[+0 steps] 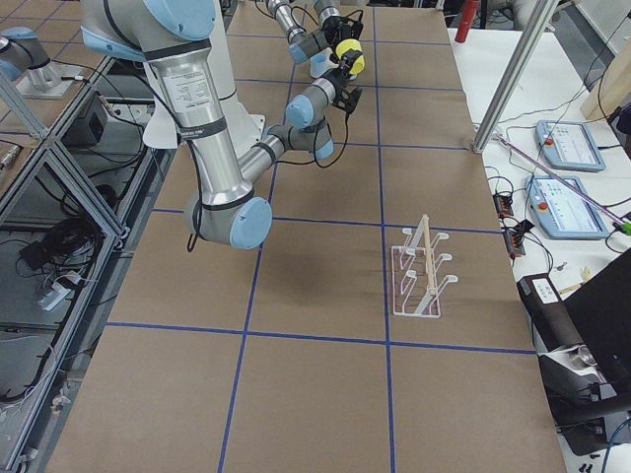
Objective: Transfer IKEA cup to right arm and place on rack
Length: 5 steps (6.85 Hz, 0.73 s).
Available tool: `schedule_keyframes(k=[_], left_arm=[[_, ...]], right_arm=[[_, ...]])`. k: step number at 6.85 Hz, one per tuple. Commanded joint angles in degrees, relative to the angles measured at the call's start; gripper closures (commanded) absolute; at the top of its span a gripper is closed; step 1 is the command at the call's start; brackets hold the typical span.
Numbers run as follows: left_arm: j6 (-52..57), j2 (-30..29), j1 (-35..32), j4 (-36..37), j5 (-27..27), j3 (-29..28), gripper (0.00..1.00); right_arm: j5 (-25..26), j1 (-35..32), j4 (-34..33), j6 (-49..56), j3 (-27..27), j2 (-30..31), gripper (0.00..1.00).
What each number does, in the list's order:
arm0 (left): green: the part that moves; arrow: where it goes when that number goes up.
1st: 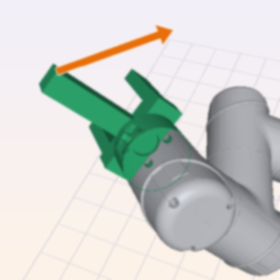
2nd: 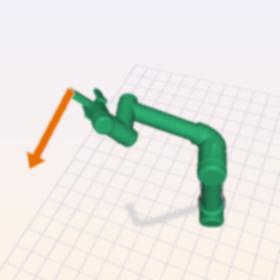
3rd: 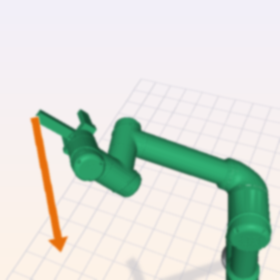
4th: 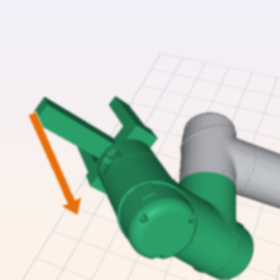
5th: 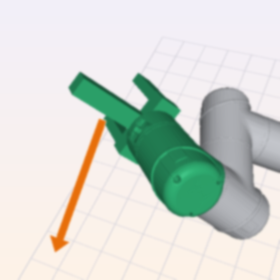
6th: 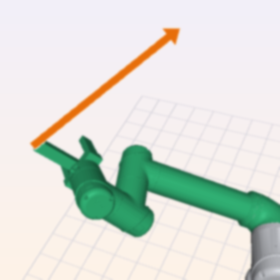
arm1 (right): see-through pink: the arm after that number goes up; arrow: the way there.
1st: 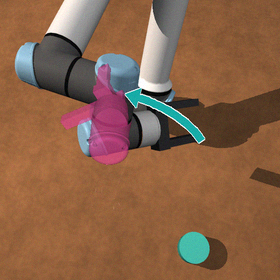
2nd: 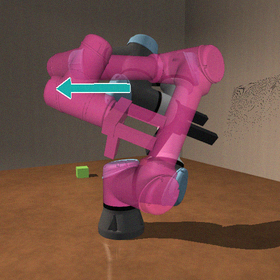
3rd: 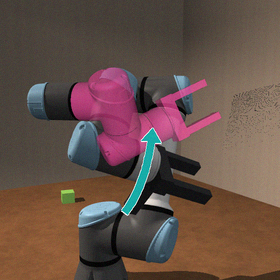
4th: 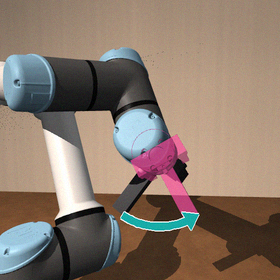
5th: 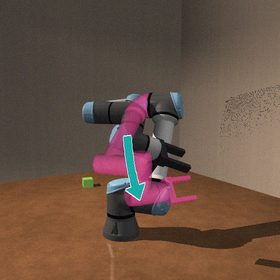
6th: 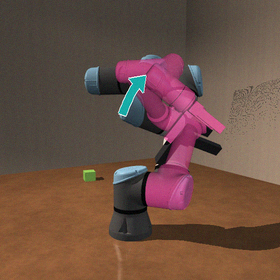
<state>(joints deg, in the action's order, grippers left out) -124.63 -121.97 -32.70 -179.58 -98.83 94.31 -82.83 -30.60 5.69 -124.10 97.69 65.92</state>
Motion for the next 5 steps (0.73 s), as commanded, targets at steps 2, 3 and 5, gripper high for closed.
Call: schedule_keyframes(k=[2, 3, 5], left_arm=[[0.2, 0.8, -0.5, 0.2, 0.4, -0.1, 0.09], [1.2, 1.9, -1.0, 0.4, 0.4, 0.1, 0.09], [5.1, 2.6, -1.0, 0.5, 0.4, -0.2, 0.08]], right_arm=[[0.0, 0.0, 1.2, 0.4, 0.5, 1.0, 1.00], [0.6, -0.3, 1.4, 1.7, 0.2, 3.9, 1.00], [0.7, -3.1, -1.2, 17.4, -0.7, 10.7, 1.00]])
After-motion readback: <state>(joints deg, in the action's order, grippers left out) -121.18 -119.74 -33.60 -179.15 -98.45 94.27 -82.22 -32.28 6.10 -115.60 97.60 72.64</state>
